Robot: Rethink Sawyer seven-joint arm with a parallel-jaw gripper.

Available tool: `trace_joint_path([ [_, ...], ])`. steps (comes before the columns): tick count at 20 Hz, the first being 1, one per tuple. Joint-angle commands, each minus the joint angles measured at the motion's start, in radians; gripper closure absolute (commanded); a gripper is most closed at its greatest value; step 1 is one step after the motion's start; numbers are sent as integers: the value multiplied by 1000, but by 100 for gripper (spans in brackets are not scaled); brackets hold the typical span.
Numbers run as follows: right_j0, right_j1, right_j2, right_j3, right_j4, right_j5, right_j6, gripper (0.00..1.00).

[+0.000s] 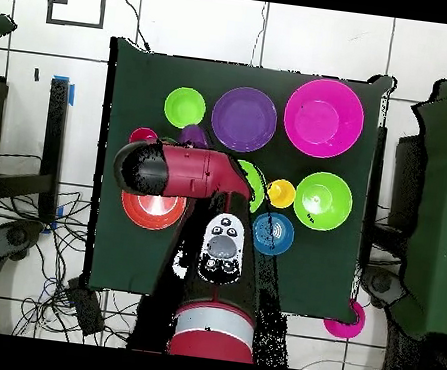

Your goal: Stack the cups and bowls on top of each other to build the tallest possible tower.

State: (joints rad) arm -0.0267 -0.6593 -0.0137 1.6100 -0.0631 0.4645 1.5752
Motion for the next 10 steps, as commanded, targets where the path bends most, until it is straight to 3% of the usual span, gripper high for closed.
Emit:
trace_joint_path([
  [1,30,7,15,22,-67,149,42,100],
  [9,17,31,32,27,-64,86,50,100],
  [10,20,33,28,26,-58,97,58,0],
])
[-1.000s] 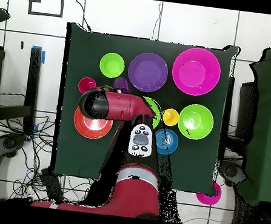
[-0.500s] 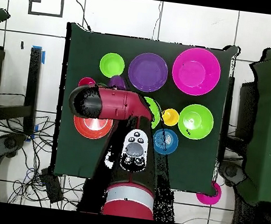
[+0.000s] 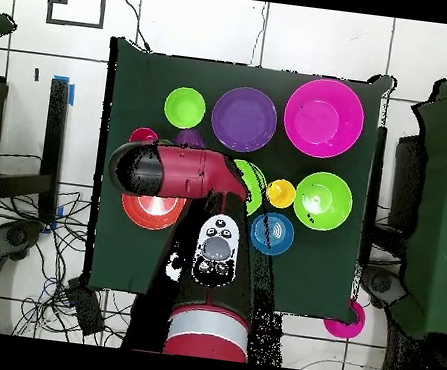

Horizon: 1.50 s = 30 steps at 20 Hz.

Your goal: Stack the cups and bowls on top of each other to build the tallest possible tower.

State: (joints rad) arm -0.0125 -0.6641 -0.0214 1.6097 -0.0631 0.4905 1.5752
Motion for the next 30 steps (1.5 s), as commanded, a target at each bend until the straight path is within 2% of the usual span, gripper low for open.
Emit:
trace_joint_path([
  [1,10,40,29,23,-54,75,69,0],
  [3,19,44,17,17,-45,83,91,0],
  [13,10,42,27,28,-51,41,66,0],
  [30,2,55,37,36,-46,28,66,0],
])
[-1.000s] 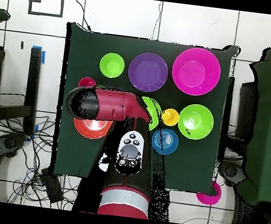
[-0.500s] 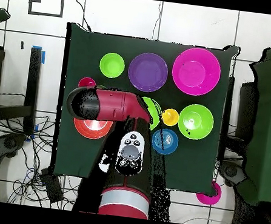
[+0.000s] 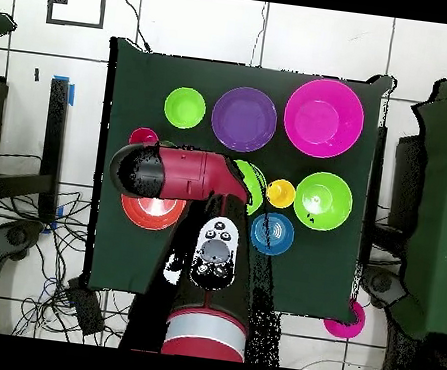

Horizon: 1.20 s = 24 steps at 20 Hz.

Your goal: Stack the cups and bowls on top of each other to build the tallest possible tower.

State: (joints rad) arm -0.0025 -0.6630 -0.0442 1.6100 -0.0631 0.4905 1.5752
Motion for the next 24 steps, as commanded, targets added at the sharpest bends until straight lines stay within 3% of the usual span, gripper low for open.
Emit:
trace_joint_path([
  [1,-7,54,60,32,-45,32,66,0],
  [7,-10,83,61,58,-51,5,74,0],
  [10,13,140,21,105,-26,-22,167,0],
  [15,82,212,-86,85,-27,-44,266,0],
  [21,104,253,-114,81,6,-49,312,0],
  [24,126,265,-139,86,47,-6,387,0],
])
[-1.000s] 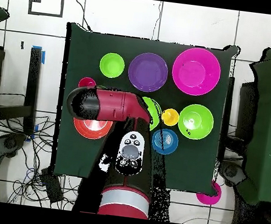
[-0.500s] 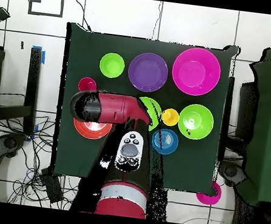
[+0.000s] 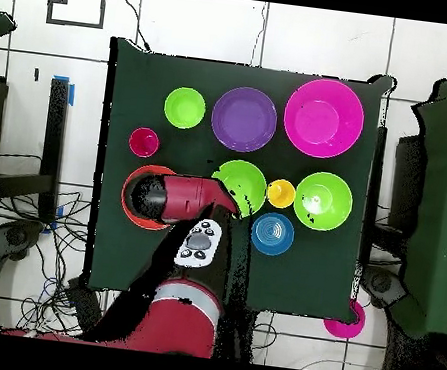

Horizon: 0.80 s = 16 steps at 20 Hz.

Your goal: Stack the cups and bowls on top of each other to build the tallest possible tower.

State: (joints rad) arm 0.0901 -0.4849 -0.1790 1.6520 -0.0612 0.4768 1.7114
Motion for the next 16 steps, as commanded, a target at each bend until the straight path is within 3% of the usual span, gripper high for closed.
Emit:
trace_joint_path([
  [1,40,84,-10,44,48,20,264,0],
  [6,59,116,-12,6,69,23,327,0],
  [12,58,161,5,-4,60,-81,362,0],
  [16,62,115,9,10,38,-63,345,0],
])
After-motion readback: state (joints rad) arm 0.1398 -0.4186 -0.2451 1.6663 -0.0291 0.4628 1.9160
